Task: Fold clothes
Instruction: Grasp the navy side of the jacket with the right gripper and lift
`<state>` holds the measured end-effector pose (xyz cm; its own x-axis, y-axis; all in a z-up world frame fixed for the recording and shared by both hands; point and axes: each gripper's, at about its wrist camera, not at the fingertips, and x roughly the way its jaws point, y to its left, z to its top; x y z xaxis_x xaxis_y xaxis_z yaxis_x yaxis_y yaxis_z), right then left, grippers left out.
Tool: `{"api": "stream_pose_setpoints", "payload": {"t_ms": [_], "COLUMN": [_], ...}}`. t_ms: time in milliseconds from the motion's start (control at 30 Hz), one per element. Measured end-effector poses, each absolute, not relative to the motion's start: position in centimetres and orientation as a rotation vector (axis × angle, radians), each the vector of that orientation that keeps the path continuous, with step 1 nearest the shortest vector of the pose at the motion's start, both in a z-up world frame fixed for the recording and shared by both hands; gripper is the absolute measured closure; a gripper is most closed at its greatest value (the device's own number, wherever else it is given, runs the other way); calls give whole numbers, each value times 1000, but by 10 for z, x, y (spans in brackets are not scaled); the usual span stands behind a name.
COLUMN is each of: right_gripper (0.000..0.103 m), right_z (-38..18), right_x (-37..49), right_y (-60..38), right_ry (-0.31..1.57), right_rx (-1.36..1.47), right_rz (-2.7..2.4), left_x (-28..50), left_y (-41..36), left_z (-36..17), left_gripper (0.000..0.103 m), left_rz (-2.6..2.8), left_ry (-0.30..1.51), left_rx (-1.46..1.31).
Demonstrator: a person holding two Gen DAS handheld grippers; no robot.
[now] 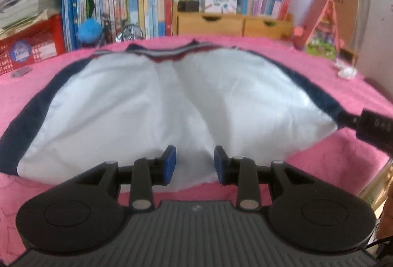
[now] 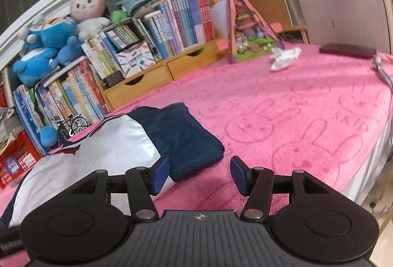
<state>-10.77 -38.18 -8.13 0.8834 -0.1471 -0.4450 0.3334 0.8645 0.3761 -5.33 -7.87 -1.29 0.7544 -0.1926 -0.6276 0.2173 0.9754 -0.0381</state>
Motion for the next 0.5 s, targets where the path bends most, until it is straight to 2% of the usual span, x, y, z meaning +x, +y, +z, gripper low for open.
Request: {"api": "stream_pose_setpoints", "payload": {"t_ms": [433, 500], "right_gripper": [42, 48], "right_z": [-90, -92], "right_x": [-63, -55], "right_y": [-388, -391], "right_ry": [433, 439], "right_rx": [612, 653], "right_rz": [-181, -145], "left_x": [-56, -55], "left_y": [-82, -82], "left_z": [-22, -22], "left_gripper": [70, 70], "left_rz": [-215, -215], "left_ry": [680, 677], "left_rx": [28, 26]}}
